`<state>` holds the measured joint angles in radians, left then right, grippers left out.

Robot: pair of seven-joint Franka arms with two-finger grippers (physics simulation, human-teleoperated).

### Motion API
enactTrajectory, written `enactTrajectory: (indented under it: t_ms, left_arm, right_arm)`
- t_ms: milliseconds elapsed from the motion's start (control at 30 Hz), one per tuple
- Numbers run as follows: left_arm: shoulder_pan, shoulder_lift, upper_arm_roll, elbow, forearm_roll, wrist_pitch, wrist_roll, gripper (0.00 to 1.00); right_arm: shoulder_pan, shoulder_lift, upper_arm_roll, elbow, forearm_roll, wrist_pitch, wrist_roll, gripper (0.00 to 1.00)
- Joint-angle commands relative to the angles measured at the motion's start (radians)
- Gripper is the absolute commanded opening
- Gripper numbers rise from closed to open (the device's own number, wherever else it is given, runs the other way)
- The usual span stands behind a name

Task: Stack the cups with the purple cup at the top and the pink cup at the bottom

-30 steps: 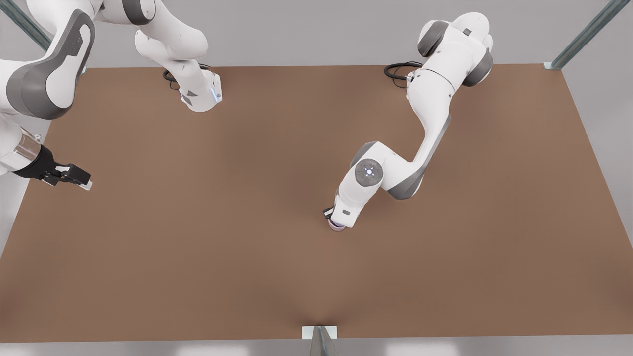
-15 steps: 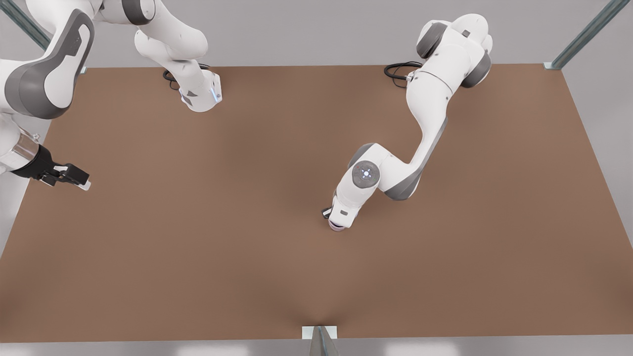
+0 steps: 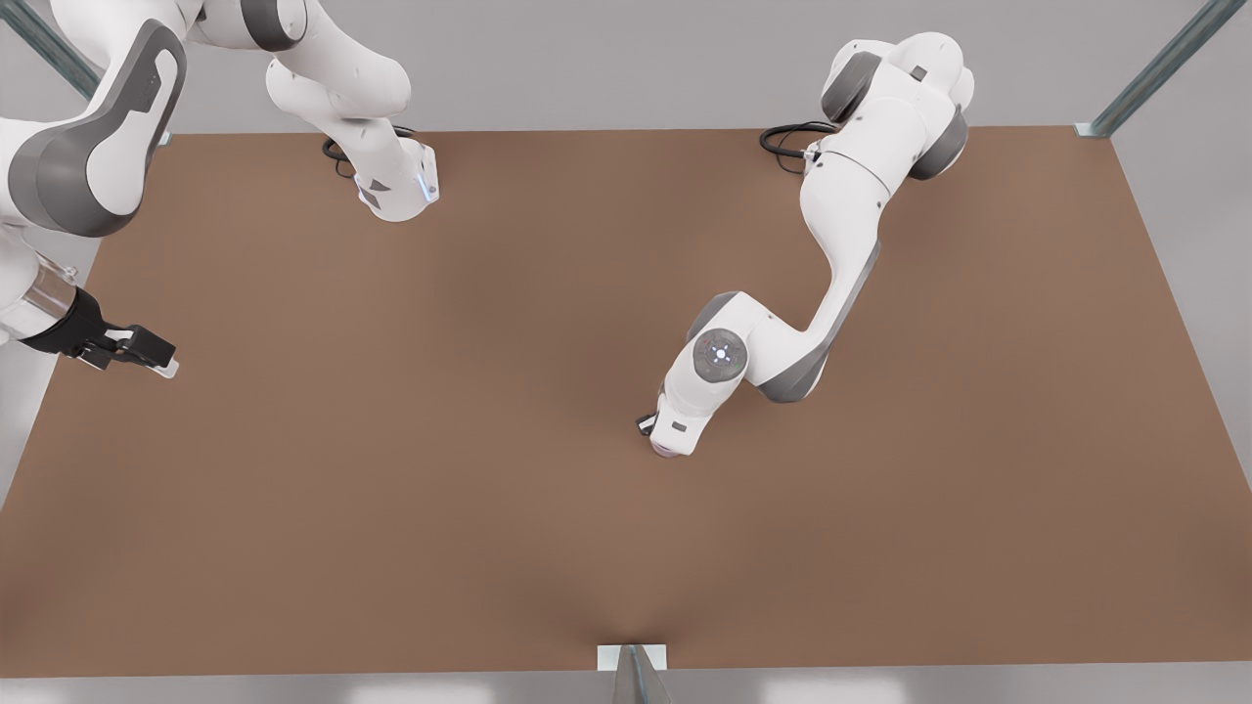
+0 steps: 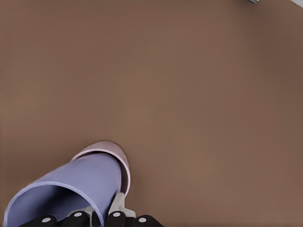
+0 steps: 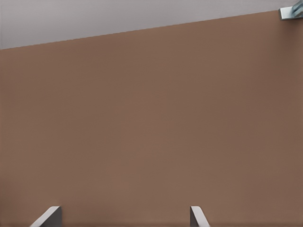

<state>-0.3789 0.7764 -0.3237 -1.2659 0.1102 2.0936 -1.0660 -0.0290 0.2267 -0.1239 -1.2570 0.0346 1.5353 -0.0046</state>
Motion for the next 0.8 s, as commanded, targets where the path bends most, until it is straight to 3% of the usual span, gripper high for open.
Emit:
enactTrajectory:
  t_ms: [0,233,267,300,333,600,667,733,767]
  left_arm:
    - [0.0,0.0,-0.002,0.002,0.0,0.002,0.009,0.33]
    - [0.0,0.0,0.0,0.003,-0.003,0.0,0.009,0.36]
    - [0.0,0.0,-0.002,0.006,-0.003,0.0,0.009,0.52]
    - [0.0,0.0,0.0,0.008,-0.003,0.0,0.006,0.87]
    - [0.0,-0.002,0.0,0.008,-0.003,0.002,0.004,1.0]
    - [0.0,-0.032,0.0,0.013,-0.003,-0.024,-0.003,1.0]
    - [0.002,-0.094,0.0,0.016,-0.004,-0.131,0.004,1.0]
    - [0.038,-0.126,0.021,0.167,-0.006,-0.452,0.236,1.0]
    - [0.078,-0.154,0.044,0.172,-0.004,-0.515,0.383,1.0]
  right_arm:
    - [0.001,-0.001,0.0,0.001,0.001,-0.001,-0.002,1.0]
    - [0.0,-0.001,0.0,-0.001,0.001,-0.001,-0.002,1.0]
    - [0.0,-0.001,0.0,-0.001,0.001,-0.001,0.0,1.0]
    - [-0.002,-0.001,0.0,-0.001,0.001,-0.001,0.0,1.0]
    - [-0.002,-0.001,0.0,-0.001,0.001,-0.001,0.0,1.0]
    - [-0.003,-0.003,0.0,0.001,0.001,0.0,0.002,1.0]
    - [-0.003,-0.003,-0.002,0.001,0.001,-0.001,0.0,1.0]
    - [-0.003,-0.003,-0.002,0.001,0.001,0.0,0.0,1.0]
    - [-0.003,-0.003,-0.002,0.001,0.001,0.0,0.0,1.0]
